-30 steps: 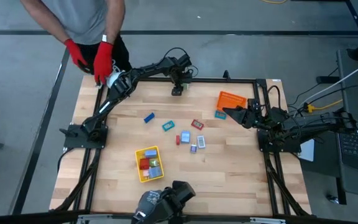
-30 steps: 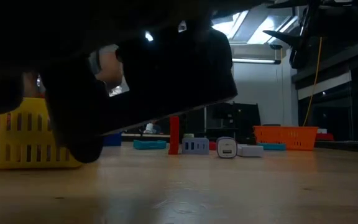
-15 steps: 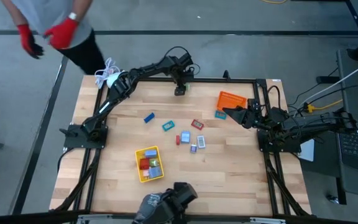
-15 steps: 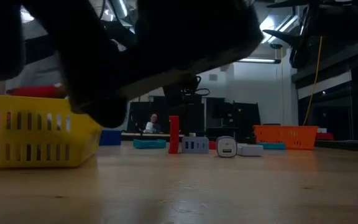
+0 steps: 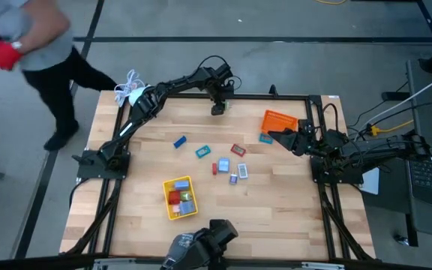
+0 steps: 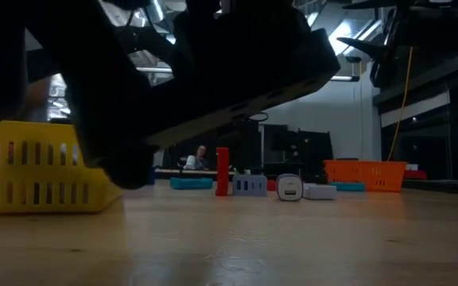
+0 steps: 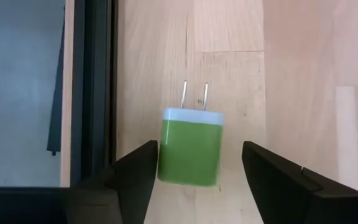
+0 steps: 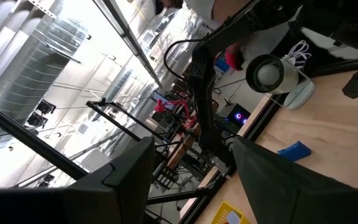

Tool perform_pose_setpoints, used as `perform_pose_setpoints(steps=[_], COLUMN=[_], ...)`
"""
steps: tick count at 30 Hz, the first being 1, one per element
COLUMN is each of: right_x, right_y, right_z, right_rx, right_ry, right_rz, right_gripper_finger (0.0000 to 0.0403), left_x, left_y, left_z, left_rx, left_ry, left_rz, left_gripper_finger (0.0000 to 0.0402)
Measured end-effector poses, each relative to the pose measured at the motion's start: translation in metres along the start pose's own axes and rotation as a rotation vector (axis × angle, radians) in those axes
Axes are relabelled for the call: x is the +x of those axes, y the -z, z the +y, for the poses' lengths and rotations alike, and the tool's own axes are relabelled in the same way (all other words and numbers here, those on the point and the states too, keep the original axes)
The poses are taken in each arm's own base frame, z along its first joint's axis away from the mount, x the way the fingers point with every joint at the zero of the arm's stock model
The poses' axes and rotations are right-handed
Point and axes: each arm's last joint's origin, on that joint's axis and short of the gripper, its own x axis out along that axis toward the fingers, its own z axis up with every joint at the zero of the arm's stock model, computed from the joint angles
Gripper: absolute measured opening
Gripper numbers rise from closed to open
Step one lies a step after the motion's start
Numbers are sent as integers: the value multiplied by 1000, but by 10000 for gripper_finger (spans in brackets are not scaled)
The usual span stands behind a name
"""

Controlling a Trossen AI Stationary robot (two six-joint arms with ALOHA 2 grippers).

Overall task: Pick & Place Office items
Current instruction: Put the green charger adapter into the yellow bin

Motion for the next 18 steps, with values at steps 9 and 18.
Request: perform_pose_setpoints(steps=[9,18], right_x=[0,0], right_y=[0,0], right_z=[0,0], right_rx=[-2,-6], right_ry=[-2,-2], right_rz=[3,2], right_gripper_finger=[227,227], left_x=[6,9], left_y=[4,2], left_z=[-1,-1], left_rx=[-18,-69], left_ry=[1,-11], left_rz=[41,47], left_gripper_finger=[141,141])
